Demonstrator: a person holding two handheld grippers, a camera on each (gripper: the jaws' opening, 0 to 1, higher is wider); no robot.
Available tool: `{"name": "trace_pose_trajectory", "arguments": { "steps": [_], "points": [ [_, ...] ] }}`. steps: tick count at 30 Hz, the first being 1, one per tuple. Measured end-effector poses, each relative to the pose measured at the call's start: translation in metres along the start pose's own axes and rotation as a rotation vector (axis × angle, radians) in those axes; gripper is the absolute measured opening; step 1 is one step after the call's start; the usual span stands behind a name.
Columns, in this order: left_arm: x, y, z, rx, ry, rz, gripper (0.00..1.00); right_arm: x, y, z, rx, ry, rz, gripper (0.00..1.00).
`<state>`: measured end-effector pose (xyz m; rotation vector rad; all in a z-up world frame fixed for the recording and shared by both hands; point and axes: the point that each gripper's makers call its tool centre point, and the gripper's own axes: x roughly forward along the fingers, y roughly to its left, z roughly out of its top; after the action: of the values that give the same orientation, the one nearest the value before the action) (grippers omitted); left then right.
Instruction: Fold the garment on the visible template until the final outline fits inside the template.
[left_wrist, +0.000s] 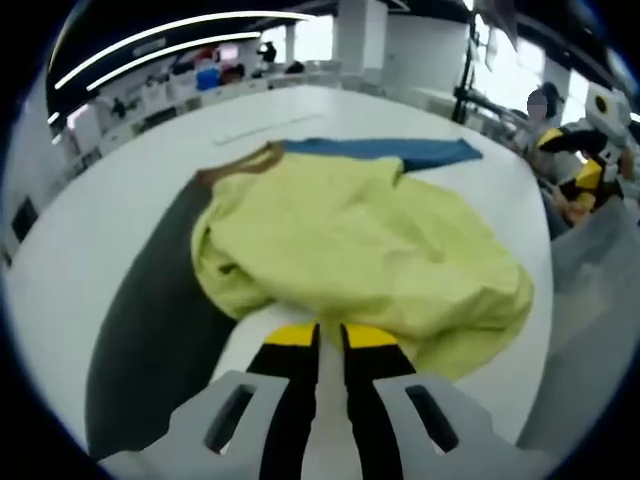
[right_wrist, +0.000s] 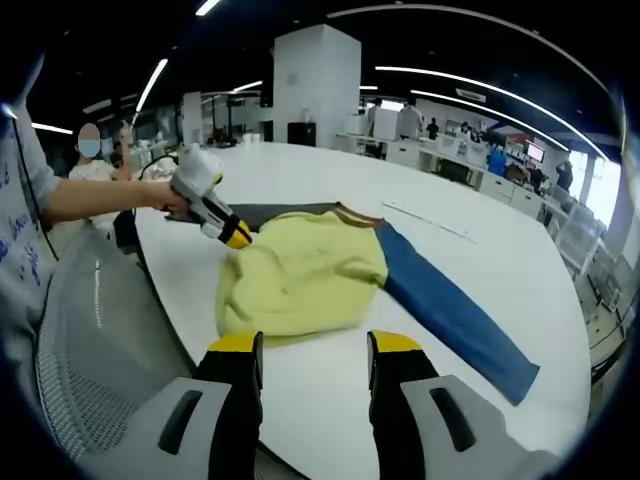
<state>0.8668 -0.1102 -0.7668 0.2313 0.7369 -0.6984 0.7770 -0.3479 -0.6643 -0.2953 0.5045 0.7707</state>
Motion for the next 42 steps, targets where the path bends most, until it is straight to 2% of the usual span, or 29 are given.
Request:
{"name": "trace_pose_trajectory", "arguments": {
  "steps": [15, 24, 25, 26, 27, 29, 32, 42],
  "points": [
    [0.008, 0.001, 0.0, -0.015, 0.023, -0.007, 0.09, 0.003, -0.001, 0.0, -0.005, 0.005, 0.0, 0.4],
    [0.01, -0.004, -0.001, 0.007, 0.036, -0.018, 0.04, 0.003, -0.001, -0.003, -0.004, 0.012, -0.001, 0.4],
    [0.01, -0.003, -0.002, 0.009, 0.042, -0.012, 0.03, 0.003, -0.001, -0.003, -0.004, 0.012, 0.0, 0.4],
    [0.008, 0.001, -0.007, 0.026, 0.077, 0.005, 0.03, 0.003, -0.001, -0.003, -0.005, 0.012, 0.001, 0.4],
    [0.01, -0.002, -0.003, 0.03, 0.054, -0.01, 0.03, 0.004, -0.001, -0.003, -0.006, 0.012, 0.002, 0.4],
    [0.012, -0.006, -0.004, 0.03, 0.061, -0.026, 0.0, 0.004, 0.0, -0.003, -0.006, 0.012, 0.004, 0.4],
    [0.012, -0.006, -0.005, 0.06, 0.064, -0.012, 0.0, 0.004, 0.0, -0.003, -0.008, 0.012, 0.003, 0.4],
    [0.008, -0.011, -0.009, -0.012, 0.087, -0.007, 0.0, 0.002, -0.002, -0.003, -0.006, 0.011, -0.006, 0.4]
  ]
}}
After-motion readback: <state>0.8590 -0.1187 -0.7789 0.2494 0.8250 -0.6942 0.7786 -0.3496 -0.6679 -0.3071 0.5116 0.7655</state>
